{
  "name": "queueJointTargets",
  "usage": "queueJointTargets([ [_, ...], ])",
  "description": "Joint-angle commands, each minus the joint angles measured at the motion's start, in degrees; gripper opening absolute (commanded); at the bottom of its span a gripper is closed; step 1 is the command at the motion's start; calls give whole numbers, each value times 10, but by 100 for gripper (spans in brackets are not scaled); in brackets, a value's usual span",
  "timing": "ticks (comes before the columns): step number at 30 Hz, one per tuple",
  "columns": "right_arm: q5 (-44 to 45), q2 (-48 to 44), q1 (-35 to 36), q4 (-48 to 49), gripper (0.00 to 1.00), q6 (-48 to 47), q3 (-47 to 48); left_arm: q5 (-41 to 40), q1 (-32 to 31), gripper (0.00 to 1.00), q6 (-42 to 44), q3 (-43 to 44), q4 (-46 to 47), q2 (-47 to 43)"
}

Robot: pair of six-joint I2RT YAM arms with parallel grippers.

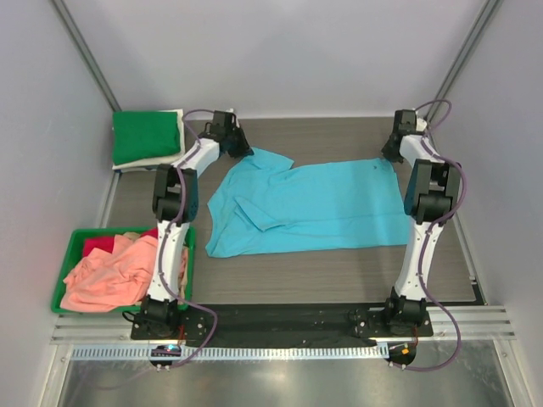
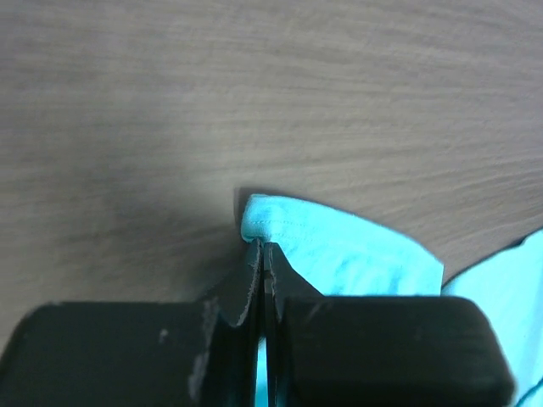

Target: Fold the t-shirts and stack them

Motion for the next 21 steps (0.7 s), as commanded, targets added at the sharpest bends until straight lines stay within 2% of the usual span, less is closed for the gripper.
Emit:
queueJointTargets([
  [1,-5,-76,3,-12,1,-1,-24,-11,5,0,12,-28,-18,-78],
  [9,-43,-201,3,17,1,31,-131,-14,0,0,11,-172,-16,-219],
  [15,-65,-295,3,35,1,42,-227,-20,-17,0,20,-244,-16,-311],
  [21,-71,-375,2,51,1,46,-318,-49,-39,0,28,-350,-22,-416],
])
